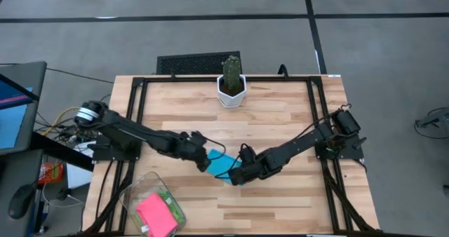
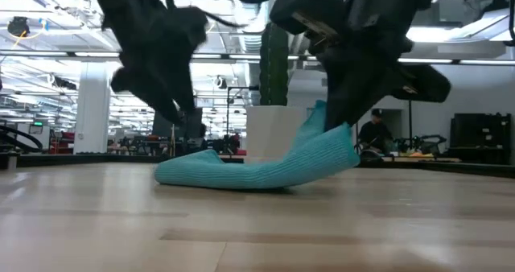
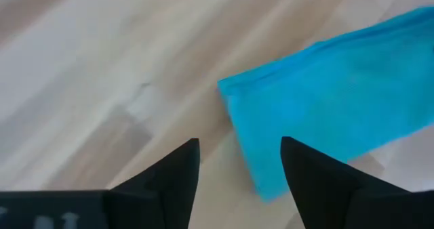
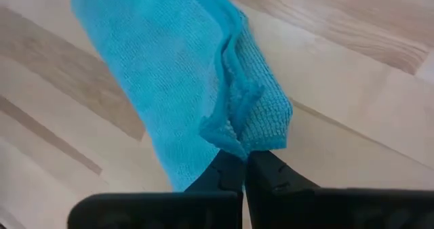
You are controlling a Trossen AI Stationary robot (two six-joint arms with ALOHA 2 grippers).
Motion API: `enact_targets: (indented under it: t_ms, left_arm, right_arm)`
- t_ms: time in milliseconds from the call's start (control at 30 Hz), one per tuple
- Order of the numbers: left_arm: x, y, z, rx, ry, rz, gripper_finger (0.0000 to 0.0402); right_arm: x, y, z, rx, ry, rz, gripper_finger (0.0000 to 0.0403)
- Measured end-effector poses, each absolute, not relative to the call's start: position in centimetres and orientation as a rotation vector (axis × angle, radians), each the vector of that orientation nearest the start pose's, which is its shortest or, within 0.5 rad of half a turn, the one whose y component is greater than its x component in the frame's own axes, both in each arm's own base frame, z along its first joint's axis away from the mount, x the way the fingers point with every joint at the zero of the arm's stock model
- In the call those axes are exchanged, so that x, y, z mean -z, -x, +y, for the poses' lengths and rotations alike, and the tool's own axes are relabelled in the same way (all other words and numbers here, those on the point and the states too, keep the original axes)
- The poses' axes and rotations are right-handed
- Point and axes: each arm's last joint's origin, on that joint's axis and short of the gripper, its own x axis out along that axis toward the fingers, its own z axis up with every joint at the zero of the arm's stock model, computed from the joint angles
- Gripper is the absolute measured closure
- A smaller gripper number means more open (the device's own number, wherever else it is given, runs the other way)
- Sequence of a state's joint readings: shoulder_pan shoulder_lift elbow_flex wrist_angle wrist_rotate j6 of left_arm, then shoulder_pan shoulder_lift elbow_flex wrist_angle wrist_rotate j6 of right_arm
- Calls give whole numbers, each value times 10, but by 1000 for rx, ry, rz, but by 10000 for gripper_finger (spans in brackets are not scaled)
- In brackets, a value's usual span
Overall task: Fold microfiber towels
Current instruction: Put the folded blue microfiber cloth into the transparent bin
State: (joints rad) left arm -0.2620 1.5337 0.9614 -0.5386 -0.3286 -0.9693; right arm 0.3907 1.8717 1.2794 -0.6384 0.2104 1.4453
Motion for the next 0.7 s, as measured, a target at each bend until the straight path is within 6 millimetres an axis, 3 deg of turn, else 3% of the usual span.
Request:
enact_targets:
  t_ms: [167, 300, 700]
  left_arm:
    - [-174, -310, -63, -446, 589, 938, 201]
    - [-166, -322, -65, -329, 633, 928, 201]
    - [-145, -323, -64, -410, 617, 992, 201]
  right_arm:
    - [-178, -337, 141, 693, -897, 1029, 382]
    - [-178, -333, 148, 697, -892, 1035, 382]
    - [-178, -334, 146, 715, -876, 1002, 382]
